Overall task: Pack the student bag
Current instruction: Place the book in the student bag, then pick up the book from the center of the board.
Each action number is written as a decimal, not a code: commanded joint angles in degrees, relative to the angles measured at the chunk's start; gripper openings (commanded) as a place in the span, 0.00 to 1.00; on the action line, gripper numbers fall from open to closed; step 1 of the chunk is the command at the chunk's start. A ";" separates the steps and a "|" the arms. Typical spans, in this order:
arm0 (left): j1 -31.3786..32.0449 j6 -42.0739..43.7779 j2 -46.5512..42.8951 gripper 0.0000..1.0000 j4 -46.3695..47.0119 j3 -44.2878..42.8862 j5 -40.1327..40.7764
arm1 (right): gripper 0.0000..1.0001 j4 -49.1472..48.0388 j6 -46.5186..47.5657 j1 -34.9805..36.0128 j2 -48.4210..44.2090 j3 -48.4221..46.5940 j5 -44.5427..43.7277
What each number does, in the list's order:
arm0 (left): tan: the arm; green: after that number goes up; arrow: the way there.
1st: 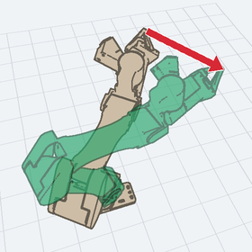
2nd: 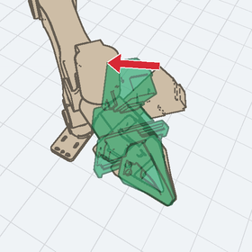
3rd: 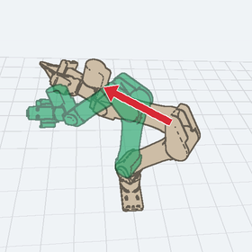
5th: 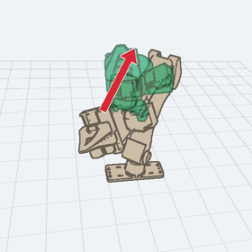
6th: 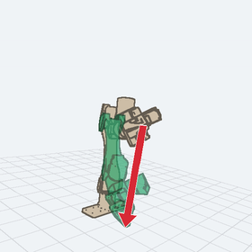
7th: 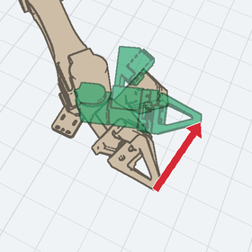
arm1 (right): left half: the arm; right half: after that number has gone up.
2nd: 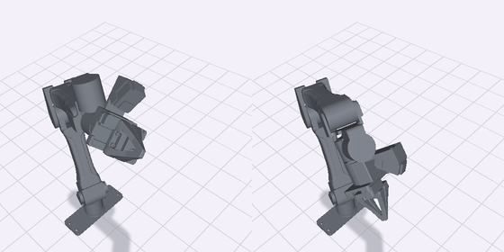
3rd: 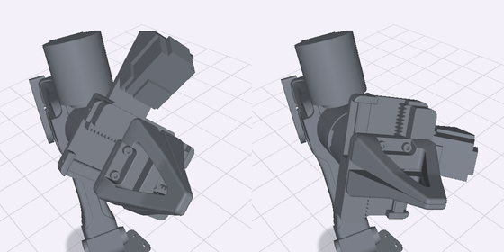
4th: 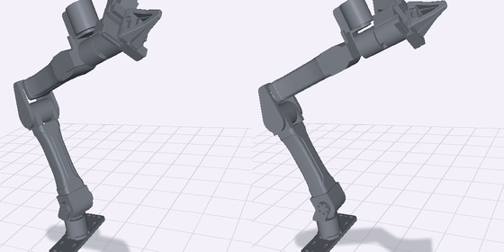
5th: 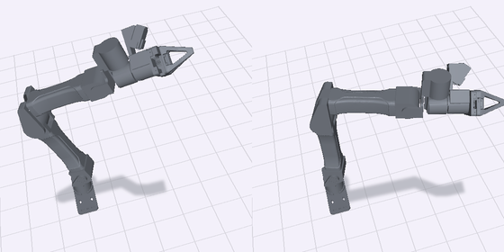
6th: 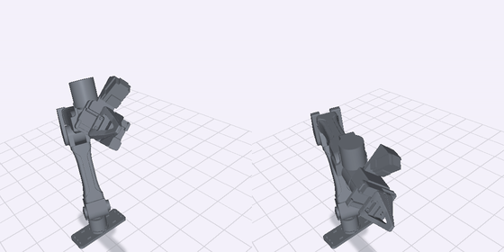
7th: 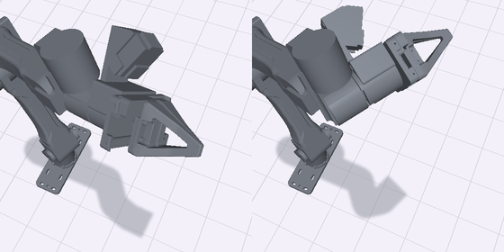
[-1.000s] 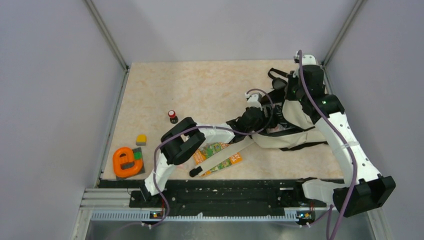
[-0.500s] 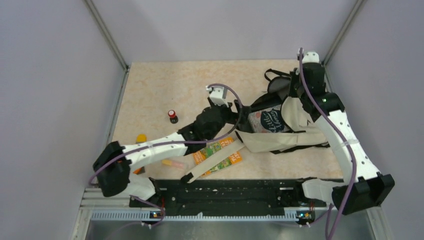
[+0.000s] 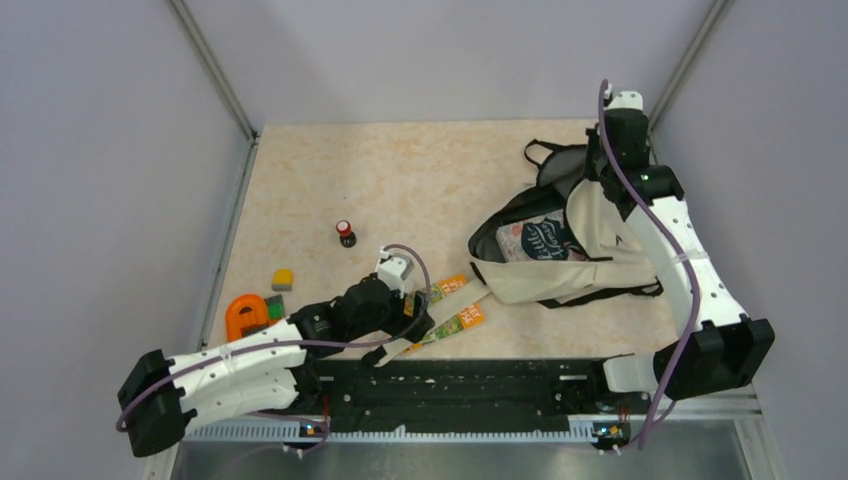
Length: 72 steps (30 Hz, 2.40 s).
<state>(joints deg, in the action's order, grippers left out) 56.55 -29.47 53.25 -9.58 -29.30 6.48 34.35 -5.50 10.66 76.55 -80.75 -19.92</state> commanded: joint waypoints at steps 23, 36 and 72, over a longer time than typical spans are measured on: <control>-17.05 -19.23 2.37 0.98 6.09 8.14 -4.44 | 0.00 -2.85 -1.65 -0.92 -5.42 7.96 6.50; -17.35 -9.64 9.12 0.98 -0.48 2.27 2.03 | 0.80 1.89 -8.94 12.76 -17.43 11.82 13.80; -17.35 -14.01 8.87 0.64 3.89 6.25 -2.90 | 0.61 -31.82 -51.10 46.71 -14.44 55.71 4.63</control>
<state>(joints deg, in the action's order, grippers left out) 39.16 -42.74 63.83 -7.05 -23.53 4.84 5.10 -55.16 58.30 61.71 -25.12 -12.80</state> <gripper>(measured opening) 0.644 0.627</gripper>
